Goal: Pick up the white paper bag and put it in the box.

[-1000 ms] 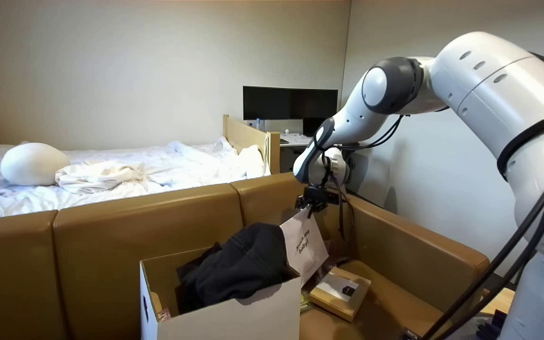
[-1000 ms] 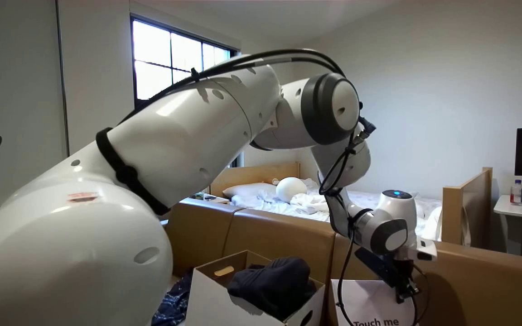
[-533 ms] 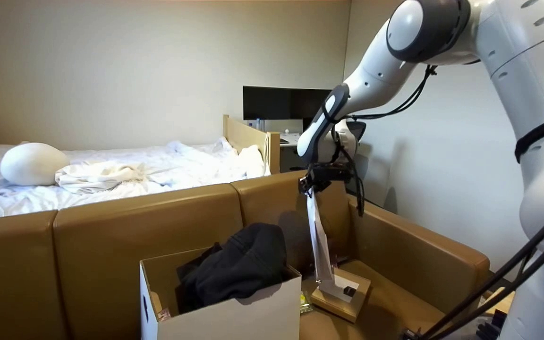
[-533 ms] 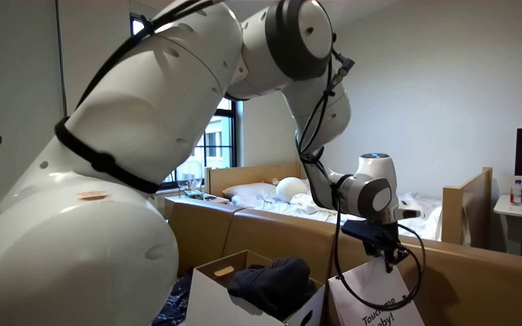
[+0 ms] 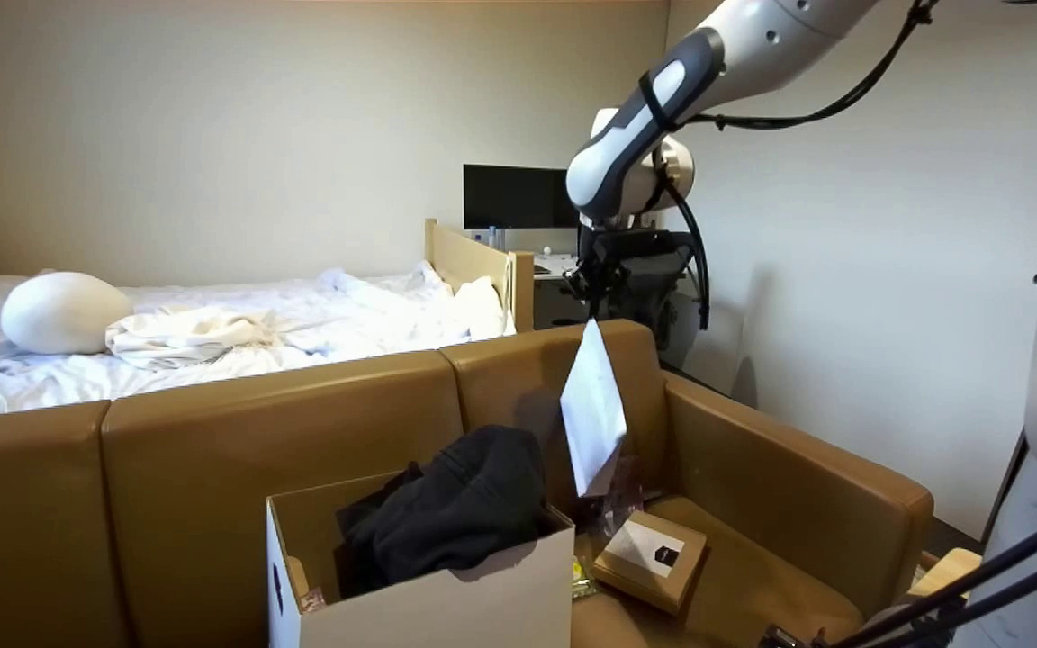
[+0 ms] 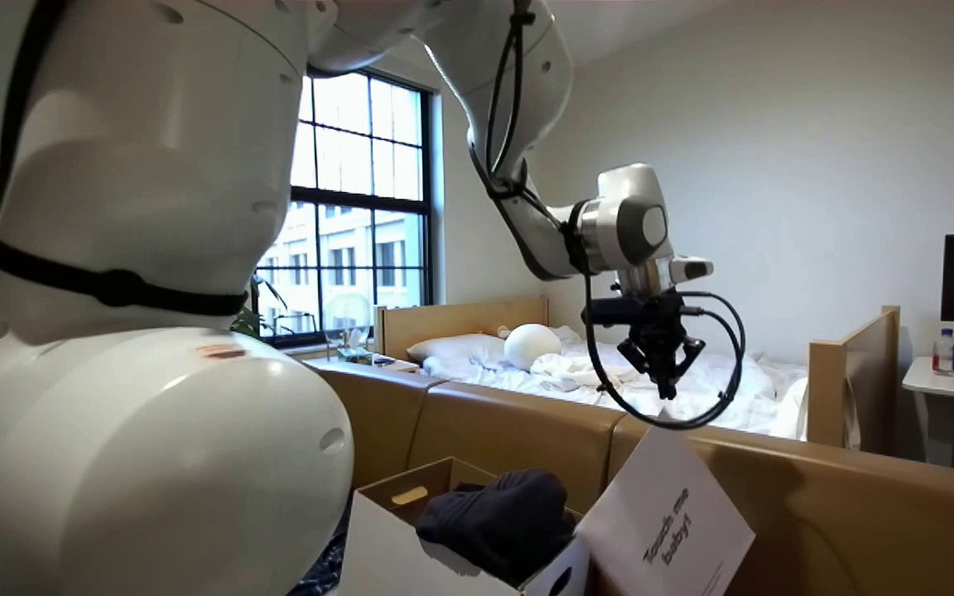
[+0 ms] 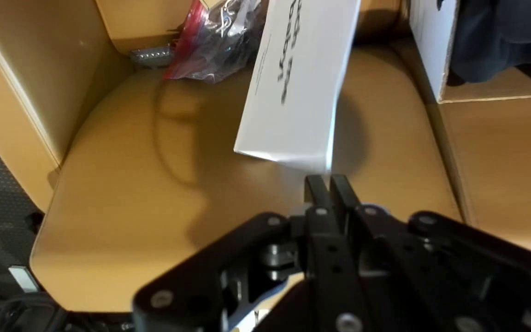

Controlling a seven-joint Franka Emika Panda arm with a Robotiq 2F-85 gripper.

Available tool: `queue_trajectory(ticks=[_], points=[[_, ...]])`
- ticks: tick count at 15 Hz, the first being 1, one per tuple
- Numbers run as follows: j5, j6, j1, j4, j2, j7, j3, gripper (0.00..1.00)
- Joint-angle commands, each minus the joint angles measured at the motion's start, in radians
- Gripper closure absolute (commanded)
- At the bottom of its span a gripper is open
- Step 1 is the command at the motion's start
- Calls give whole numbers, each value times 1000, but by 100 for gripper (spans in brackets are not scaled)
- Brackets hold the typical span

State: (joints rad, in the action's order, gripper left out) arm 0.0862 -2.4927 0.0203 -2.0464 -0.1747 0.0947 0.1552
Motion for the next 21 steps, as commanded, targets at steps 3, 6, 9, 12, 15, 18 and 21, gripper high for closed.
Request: queue_trajectory(ticks=[3,6,9,12,15,18,21], points=[[-45,165,23,-75,292,-141,-126,91],[-52,302,70,-46,382,-137,-201,92],[-73,394,79,-4,390,-112,-219,94],[-89,448,60,22,360,-106,-200,96],[-107,514,35,45,329,-105,-165,83],[-93,530,2,50,279,-102,-133,63],[-153,552,-51,68,198,-174,-66,43]])
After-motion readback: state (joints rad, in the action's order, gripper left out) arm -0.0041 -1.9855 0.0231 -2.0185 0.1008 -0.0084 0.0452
